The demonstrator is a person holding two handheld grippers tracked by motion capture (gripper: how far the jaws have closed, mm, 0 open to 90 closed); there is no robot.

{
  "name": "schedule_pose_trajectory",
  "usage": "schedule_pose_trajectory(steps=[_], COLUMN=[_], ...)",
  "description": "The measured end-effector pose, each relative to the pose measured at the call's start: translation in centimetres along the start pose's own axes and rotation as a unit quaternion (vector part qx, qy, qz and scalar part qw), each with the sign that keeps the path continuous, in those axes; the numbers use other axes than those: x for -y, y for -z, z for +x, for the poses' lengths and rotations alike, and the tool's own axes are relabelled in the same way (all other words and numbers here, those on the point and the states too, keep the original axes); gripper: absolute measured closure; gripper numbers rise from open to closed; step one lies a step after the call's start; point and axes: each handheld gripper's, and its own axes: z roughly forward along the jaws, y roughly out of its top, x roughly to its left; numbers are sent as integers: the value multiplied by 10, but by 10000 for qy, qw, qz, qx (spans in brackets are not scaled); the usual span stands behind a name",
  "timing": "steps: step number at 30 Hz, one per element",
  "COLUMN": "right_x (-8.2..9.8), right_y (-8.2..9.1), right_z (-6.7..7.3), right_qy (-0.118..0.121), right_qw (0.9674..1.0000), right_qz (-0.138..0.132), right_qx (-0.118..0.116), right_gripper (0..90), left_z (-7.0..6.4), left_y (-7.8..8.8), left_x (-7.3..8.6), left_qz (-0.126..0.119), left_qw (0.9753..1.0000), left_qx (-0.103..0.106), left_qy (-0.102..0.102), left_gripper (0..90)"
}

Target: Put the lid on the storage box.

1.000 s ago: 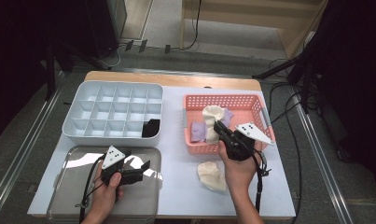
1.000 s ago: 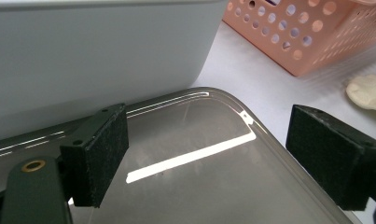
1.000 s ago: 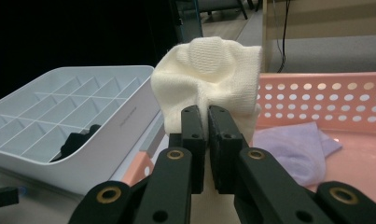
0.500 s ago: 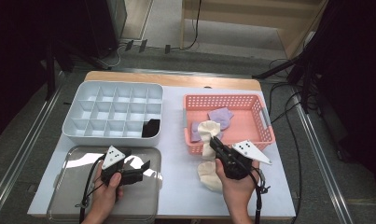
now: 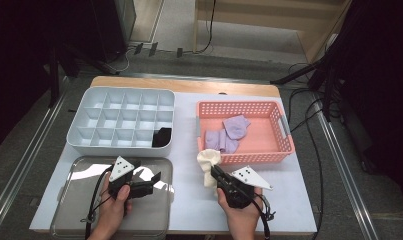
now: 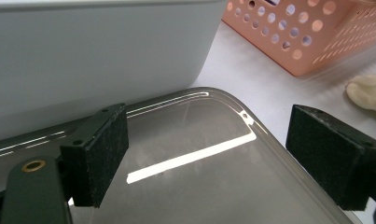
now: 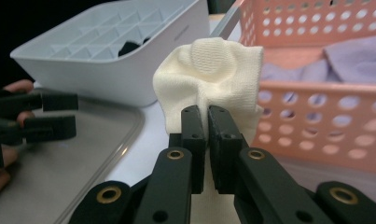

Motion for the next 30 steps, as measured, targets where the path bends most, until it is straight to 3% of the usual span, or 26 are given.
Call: schedule_pose_trajectory(steps=[10, 14, 21, 30], right_x=[24, 28, 23, 13], right_y=[-14, -17, -13, -7], right_z=[12, 14, 10, 0], right_qy=[132, 122, 25, -12], right_qw=[9989, 9983, 9993, 9999], right_qz=[417, 528, 300, 70], right_qx=[-140, -222, -206, -80], right_gripper=[860, 799, 699, 680], left_z=[0, 0, 0, 0], left_y=[0, 0, 0, 0], left_x=[0, 0, 0, 0], left_qz=[8, 8, 0, 7], left_qw=[10000, 10000, 10000, 10000], left_qx=[-14, -12, 4, -3], left_qy=[-22, -21, -10, -13], left_gripper=[139, 140, 140, 140])
